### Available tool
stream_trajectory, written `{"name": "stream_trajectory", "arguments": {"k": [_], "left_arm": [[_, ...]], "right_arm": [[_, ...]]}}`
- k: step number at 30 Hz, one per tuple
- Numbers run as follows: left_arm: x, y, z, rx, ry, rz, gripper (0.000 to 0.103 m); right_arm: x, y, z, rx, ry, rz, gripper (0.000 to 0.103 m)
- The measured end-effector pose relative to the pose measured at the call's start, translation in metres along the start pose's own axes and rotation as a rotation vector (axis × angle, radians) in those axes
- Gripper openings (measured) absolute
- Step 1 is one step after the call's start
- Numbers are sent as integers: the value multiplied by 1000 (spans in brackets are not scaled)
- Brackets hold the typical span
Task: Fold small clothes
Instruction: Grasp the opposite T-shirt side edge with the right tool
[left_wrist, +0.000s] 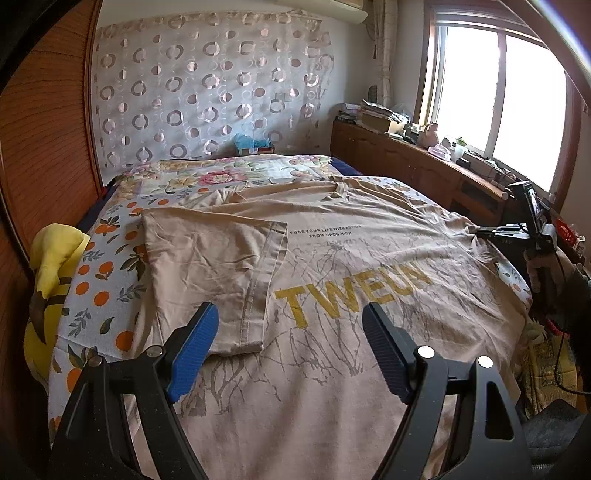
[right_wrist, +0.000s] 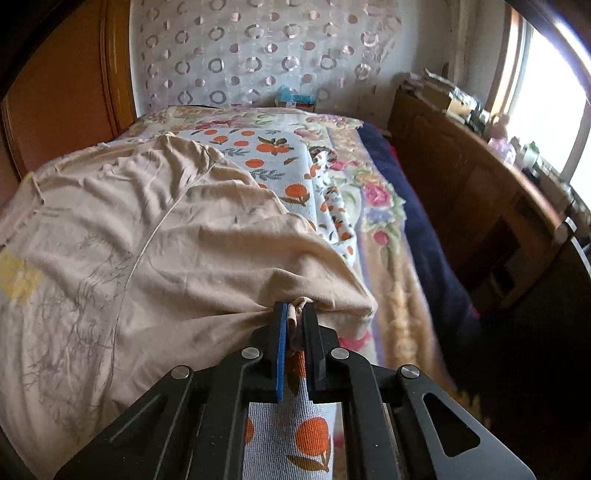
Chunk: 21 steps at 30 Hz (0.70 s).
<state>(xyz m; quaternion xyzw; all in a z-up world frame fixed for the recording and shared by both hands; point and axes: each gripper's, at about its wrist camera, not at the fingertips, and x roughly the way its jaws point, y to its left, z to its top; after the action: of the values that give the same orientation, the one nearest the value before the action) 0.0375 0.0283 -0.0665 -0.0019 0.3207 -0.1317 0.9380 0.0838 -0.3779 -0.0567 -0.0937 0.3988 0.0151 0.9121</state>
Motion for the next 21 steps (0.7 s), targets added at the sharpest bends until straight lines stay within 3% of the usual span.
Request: {"name": "stream_trajectory", "arguments": {"k": [5, 9, 15, 19, 20, 21], "left_arm": [[0, 0, 0, 0, -1, -1, 81], [0, 1, 0, -1, -1, -2, 81], [-1, 0, -1, -2, -2, 0, 81], [-3, 3, -2, -12, -7, 3, 81], [-4, 4, -2, -15, -8, 4, 81], [-4, 4, -3, -16, -8, 3, 81]], "right_arm": [[-26, 17, 9, -19, -122, -22, 6], [-49, 39, 23, -53, -198, 22, 6], [-69, 99, 38, -143, -261, 166, 6], [-62, 139, 38, -173, -241, 291, 6], [-59, 143, 37, -178, -233, 302, 8], [-56, 146, 35, -183, -231, 305, 19]]}}
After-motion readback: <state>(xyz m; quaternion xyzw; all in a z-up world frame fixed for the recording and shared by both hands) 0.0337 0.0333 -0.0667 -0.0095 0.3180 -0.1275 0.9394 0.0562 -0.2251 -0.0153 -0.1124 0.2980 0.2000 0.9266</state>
